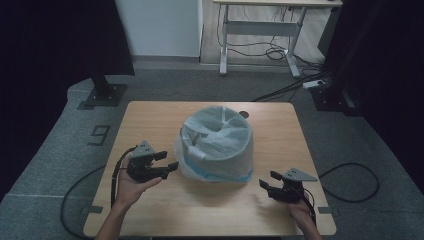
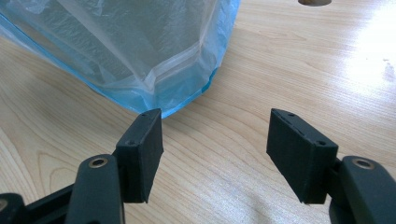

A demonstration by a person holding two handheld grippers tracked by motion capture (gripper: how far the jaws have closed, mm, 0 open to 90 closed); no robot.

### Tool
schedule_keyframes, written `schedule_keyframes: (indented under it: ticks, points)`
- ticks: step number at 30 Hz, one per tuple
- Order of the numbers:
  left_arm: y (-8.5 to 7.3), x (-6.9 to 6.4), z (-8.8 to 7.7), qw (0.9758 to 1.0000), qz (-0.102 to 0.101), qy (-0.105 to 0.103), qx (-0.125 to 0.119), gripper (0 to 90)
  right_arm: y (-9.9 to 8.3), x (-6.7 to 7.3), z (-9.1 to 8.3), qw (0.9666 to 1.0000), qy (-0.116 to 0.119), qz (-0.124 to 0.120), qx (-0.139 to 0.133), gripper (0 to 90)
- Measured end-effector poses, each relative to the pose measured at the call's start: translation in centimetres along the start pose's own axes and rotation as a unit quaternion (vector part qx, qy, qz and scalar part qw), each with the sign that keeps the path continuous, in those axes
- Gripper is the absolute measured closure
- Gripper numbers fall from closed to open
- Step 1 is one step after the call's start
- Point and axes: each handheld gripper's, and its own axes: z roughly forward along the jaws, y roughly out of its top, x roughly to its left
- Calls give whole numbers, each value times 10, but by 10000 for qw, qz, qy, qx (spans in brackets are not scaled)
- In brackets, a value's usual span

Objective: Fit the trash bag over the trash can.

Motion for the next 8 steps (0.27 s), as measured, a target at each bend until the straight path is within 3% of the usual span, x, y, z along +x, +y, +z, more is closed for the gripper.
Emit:
schedule_keyframes:
  ticks: [8]
  points:
    - [-3, 4, 2, 10000, -64, -29, 4, 359, -1, -2, -1, 10000, -53, 18, 13, 346]
